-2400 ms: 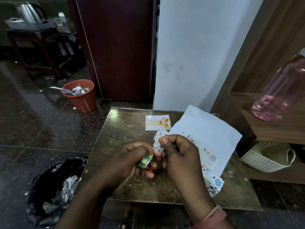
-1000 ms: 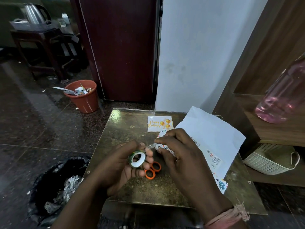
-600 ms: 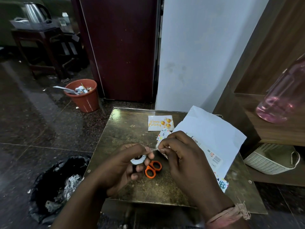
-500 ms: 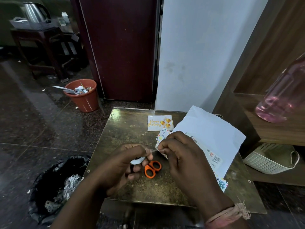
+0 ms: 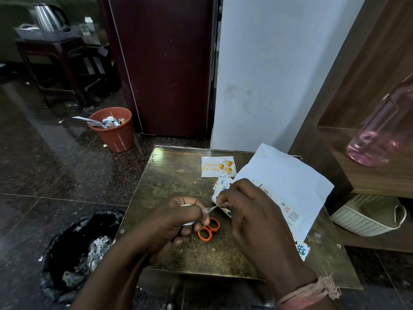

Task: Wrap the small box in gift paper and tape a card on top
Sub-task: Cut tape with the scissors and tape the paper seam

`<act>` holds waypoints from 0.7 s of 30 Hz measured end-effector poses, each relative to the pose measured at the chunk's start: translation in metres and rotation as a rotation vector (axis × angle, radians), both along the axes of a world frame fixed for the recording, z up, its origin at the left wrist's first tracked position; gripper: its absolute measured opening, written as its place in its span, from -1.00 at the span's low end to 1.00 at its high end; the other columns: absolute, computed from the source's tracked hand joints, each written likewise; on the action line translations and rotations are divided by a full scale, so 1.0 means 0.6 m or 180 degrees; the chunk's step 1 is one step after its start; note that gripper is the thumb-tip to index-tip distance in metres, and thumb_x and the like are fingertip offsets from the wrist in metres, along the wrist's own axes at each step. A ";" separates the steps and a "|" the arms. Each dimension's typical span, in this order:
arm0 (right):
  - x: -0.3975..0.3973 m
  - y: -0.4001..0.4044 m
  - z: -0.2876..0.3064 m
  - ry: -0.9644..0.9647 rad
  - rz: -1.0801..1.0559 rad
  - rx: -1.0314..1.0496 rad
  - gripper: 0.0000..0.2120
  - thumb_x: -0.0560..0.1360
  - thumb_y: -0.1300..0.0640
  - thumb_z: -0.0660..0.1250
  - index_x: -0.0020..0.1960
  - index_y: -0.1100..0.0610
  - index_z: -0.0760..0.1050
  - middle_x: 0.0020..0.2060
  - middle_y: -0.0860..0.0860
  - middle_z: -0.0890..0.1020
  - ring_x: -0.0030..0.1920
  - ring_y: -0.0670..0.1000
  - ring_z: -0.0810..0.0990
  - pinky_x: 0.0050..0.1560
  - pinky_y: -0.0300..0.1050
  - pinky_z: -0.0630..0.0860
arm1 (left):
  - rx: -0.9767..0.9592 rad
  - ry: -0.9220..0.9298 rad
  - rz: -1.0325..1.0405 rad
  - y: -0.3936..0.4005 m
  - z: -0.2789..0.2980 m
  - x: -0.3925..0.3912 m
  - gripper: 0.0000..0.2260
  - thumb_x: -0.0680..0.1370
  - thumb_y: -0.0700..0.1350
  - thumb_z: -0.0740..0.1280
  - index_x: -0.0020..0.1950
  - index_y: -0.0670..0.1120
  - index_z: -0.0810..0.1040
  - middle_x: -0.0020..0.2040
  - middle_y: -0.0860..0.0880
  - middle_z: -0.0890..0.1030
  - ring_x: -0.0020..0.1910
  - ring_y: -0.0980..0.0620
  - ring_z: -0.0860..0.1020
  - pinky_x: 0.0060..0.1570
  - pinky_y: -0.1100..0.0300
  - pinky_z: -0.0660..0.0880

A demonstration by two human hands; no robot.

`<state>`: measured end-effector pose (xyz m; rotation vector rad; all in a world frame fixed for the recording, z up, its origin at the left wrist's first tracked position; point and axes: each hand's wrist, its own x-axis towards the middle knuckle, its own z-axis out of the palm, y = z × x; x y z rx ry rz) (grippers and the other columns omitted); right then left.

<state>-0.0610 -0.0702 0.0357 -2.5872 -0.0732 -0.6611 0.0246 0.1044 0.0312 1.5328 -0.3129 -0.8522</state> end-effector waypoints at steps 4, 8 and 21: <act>0.000 0.000 0.001 -0.0126 -0.0067 -0.0064 -0.78 0.49 0.23 0.20 0.02 0.02 0.55 -0.04 -0.06 0.52 -0.10 0.05 0.59 -0.27 0.03 0.55 | -0.0130 0.0131 -0.0074 0.002 0.002 0.000 -0.87 0.45 -0.06 0.39 -0.22 -0.10 0.64 -0.32 -0.05 0.47 -0.43 0.12 0.28 -0.52 0.27 0.17; 0.000 -0.013 -0.002 -0.0270 -0.0209 -0.0136 -0.66 0.42 0.47 0.38 0.03 0.08 0.58 -0.02 -0.01 0.55 -0.12 0.09 0.59 -0.26 0.05 0.55 | -0.0084 0.0104 -0.0097 0.007 -0.002 0.005 -0.63 0.50 0.22 0.42 -0.13 -0.11 0.64 -0.31 -0.02 0.42 -0.40 0.11 0.27 -0.51 0.28 0.22; 0.006 -0.001 -0.012 0.0171 -0.0156 0.0696 -0.75 0.52 0.19 0.21 0.07 -0.11 0.52 -0.04 -0.18 0.60 -0.01 -0.17 0.64 -0.07 -0.03 0.59 | -0.0202 0.0196 0.0447 0.009 -0.015 0.014 -0.86 0.59 -0.07 0.37 -0.10 -0.10 0.64 -0.21 -0.02 0.46 -0.38 0.12 0.27 -0.47 0.28 0.17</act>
